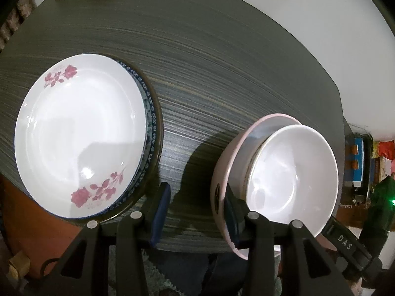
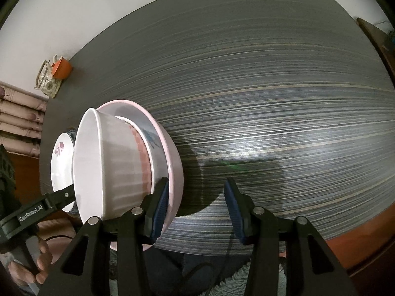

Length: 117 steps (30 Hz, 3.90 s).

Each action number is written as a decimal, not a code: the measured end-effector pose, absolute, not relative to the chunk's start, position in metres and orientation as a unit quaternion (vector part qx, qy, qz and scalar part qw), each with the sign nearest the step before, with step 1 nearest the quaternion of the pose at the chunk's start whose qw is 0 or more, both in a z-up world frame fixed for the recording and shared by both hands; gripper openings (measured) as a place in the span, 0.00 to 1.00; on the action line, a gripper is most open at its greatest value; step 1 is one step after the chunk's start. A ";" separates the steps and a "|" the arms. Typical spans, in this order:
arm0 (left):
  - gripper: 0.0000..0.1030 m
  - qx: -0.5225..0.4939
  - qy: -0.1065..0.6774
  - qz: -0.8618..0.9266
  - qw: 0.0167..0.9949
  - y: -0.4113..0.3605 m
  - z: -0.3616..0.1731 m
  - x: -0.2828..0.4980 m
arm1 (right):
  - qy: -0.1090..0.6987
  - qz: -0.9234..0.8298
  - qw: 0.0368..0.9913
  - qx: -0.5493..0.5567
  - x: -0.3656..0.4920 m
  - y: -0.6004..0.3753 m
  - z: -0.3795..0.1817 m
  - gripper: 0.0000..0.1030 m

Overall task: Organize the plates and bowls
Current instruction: 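Carry the nested pink and white bowls with the right tool toward the plate stack, then lower the nested bowls with the right tool onto the flowered plate stack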

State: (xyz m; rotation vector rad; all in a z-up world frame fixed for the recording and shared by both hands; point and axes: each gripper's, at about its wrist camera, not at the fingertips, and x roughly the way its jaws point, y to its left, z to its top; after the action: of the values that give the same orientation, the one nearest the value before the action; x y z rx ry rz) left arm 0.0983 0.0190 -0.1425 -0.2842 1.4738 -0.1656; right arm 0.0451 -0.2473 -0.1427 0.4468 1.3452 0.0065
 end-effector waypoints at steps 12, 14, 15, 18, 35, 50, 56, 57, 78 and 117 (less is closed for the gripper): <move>0.11 -0.129 0.662 -0.092 0.733 -0.009 -0.145 0.099 | 0.615 0.020 0.760 0.211 0.048 -0.240 -0.141 0.20; 0.06 -0.130 0.661 -0.095 0.733 -0.013 -0.145 0.099 | 0.614 0.021 0.760 0.211 0.048 -0.239 -0.141 0.18; 0.06 -0.130 0.660 -0.094 0.734 -0.015 -0.144 0.100 | 0.614 0.021 0.760 0.212 0.048 -0.238 -0.141 0.17; 0.06 -0.125 0.658 -0.092 0.737 -0.018 -0.145 0.101 | 0.612 0.023 0.764 0.203 0.048 -0.235 -0.139 0.13; 0.06 -0.109 0.651 -0.093 0.746 -0.017 -0.136 0.099 | 0.602 0.017 0.775 0.191 0.050 -0.226 -0.139 0.13; 0.06 -0.107 0.640 -0.094 0.755 -0.020 -0.128 0.094 | 0.594 0.020 0.782 0.186 0.046 -0.228 -0.135 0.13; 0.06 -0.111 0.635 -0.094 0.758 -0.015 -0.122 0.090 | 0.587 0.020 0.788 0.185 0.045 -0.227 -0.127 0.13; 0.06 -0.110 0.634 -0.094 0.760 -0.014 -0.119 0.089 | 0.586 0.021 0.789 0.184 0.045 -0.227 -0.126 0.13; 0.07 -0.143 0.593 -0.042 0.792 0.062 -0.077 0.083 | 0.566 0.075 0.808 0.145 0.067 -0.169 -0.083 0.13; 0.06 -0.195 0.595 0.042 0.779 0.183 -0.099 0.081 | 0.595 0.146 0.785 0.090 0.102 -0.034 -0.113 0.13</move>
State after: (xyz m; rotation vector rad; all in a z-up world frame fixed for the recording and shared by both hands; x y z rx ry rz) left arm 0.0811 0.1831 -0.0990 -0.4223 1.2858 0.0917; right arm 0.1016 -0.0339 -0.1125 0.1938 1.2838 0.3155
